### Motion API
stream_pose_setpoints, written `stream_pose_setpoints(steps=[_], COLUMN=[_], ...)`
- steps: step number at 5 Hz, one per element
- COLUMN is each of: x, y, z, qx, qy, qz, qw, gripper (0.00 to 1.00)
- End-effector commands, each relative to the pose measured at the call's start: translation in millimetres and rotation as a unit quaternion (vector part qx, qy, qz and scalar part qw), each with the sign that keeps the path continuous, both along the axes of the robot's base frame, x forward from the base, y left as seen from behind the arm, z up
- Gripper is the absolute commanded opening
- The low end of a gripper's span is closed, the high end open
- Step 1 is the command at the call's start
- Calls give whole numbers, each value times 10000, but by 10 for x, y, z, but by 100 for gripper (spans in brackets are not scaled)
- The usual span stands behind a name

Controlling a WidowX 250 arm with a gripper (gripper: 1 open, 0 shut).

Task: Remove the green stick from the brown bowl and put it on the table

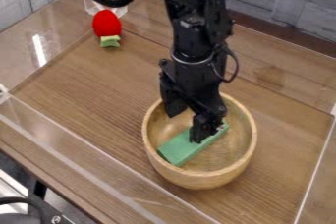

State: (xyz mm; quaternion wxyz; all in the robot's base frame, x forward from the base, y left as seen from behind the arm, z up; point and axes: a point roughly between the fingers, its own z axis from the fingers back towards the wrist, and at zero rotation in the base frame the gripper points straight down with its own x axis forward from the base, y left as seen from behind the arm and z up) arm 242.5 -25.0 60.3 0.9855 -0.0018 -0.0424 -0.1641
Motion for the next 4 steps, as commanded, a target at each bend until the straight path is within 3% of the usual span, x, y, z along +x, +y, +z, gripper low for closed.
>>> stream_pose_setpoints(steps=[1, 2, 4], x=[71, 80, 46], y=[51, 54, -82], z=[60, 27, 99], qx=[-36, -47, -43], qy=[-305, -339, -380], qz=[33, 71, 786], qw=[9995, 9994, 9962], gripper=[100, 100, 100])
